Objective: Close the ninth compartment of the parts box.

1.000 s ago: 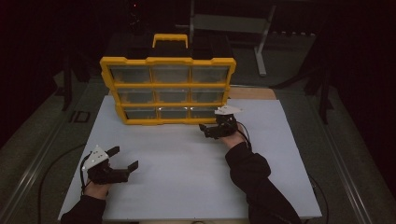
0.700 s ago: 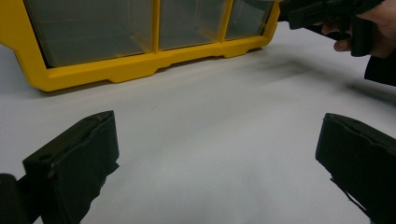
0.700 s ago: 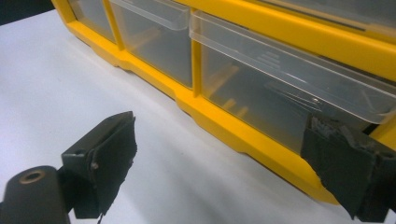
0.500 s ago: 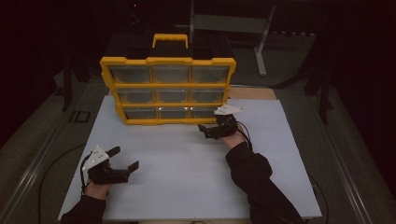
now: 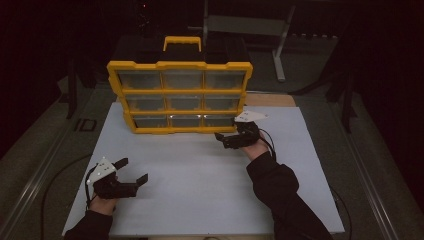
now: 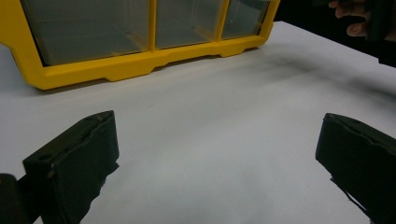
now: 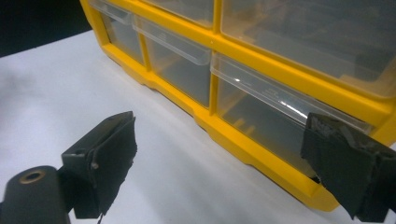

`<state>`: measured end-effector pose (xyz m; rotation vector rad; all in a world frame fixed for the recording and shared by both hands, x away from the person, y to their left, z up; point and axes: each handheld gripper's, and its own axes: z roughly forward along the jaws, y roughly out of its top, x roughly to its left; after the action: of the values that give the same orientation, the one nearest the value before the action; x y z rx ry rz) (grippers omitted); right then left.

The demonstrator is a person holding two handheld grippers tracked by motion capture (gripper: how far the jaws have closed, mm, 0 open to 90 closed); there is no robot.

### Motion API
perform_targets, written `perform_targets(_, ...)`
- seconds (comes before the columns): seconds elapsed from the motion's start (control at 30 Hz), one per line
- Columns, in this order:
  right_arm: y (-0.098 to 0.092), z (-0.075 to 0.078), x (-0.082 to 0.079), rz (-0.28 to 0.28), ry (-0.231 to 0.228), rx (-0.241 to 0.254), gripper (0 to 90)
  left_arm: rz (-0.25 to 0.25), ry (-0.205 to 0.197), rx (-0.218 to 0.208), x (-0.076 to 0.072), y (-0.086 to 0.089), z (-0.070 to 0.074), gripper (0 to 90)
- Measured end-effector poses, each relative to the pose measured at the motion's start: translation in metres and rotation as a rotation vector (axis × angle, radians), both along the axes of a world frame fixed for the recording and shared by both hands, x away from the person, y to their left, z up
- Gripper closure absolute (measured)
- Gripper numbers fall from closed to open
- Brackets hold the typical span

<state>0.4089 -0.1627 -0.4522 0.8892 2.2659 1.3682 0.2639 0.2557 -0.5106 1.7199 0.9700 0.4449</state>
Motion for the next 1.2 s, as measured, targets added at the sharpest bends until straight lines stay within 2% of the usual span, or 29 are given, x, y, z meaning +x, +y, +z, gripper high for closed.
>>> perform_targets(0.33, -0.011, 0.010, -0.017, 0.040, -0.009, 0.000, 10.6, -0.003, -0.002, -0.004, -0.001, 0.001, 0.001, 0.0)
perform_targets(0.53, -0.020, 0.013, -0.025, 0.044, -0.013, 0.011, 10.6, -0.004, -0.001, -0.003, -0.001, 0.001, 0.001, 0.0)
perform_targets(1.03, -0.054, 0.014, -0.051, 0.045, -0.033, 0.042, 10.5, -0.016, 0.000, 0.001, -0.001, 0.000, 0.000, 0.0)
perform_targets(1.17, -0.064, 0.014, -0.058, 0.040, -0.039, 0.044, 10.6, -0.028, -0.005, -0.004, -0.001, -0.001, 0.003, 0.0)
perform_targets(1.2, -0.067, 0.013, -0.060, 0.039, -0.039, 0.047, 10.6, -0.044, -0.014, -0.009, -0.002, -0.001, 0.007, 0.0)
